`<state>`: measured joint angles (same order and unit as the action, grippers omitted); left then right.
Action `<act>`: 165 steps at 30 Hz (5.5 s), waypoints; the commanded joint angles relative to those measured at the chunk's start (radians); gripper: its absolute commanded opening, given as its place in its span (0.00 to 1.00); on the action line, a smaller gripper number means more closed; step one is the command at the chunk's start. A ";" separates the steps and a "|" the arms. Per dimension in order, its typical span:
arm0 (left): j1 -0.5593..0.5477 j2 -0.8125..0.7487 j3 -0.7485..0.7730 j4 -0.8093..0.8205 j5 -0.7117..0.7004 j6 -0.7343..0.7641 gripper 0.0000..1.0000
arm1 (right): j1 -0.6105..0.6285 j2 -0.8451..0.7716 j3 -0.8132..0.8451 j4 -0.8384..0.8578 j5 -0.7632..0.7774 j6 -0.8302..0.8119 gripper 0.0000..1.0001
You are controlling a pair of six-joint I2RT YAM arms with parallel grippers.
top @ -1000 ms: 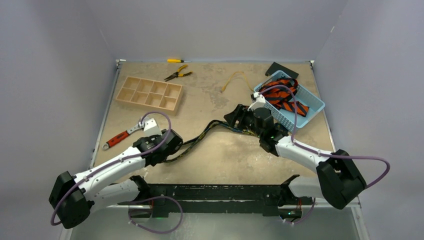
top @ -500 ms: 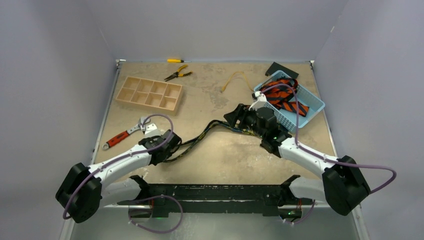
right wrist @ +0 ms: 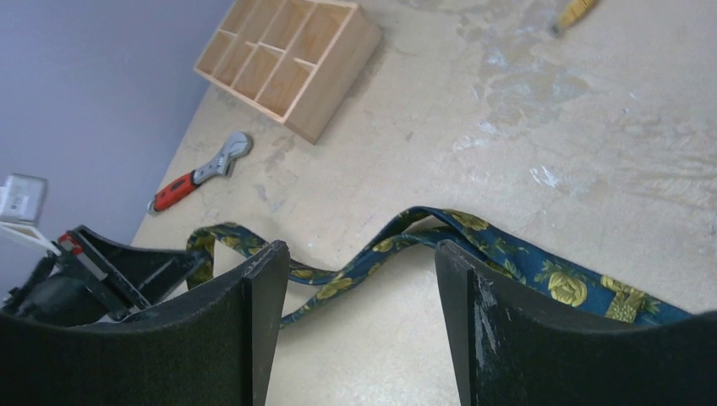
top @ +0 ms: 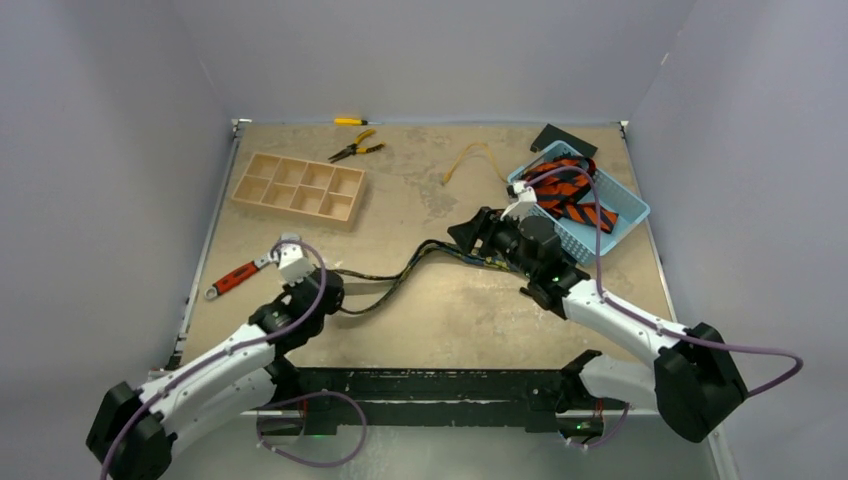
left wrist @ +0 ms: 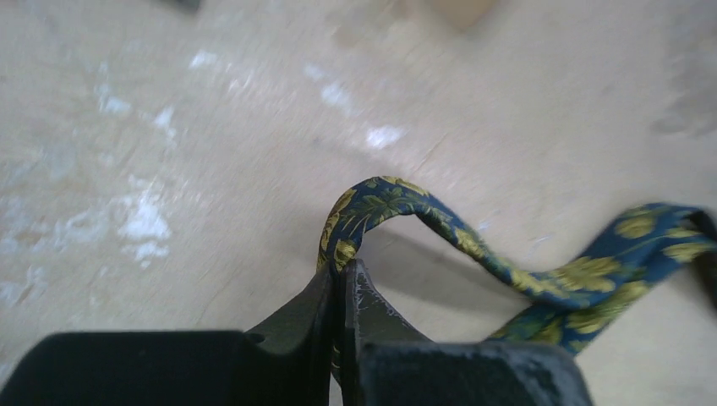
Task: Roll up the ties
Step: Flatten out the tie at the center of the board.
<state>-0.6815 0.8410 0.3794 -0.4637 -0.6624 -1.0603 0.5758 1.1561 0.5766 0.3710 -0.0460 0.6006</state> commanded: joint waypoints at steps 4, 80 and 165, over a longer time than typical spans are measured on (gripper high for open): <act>-0.132 -0.350 -0.199 0.709 -0.244 0.463 0.00 | 0.002 -0.089 -0.054 0.164 -0.080 -0.053 0.66; 0.314 0.303 -0.108 1.821 0.536 1.033 0.00 | 0.016 -0.230 -0.155 0.231 0.071 -0.075 0.67; 0.591 0.088 0.085 0.324 0.262 0.160 0.76 | 0.194 0.443 -0.048 -0.017 0.264 0.157 0.50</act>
<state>-0.1162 0.9119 0.4789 -0.2153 -0.4240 -0.8837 0.7837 1.6241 0.5922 0.4564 0.1753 0.7334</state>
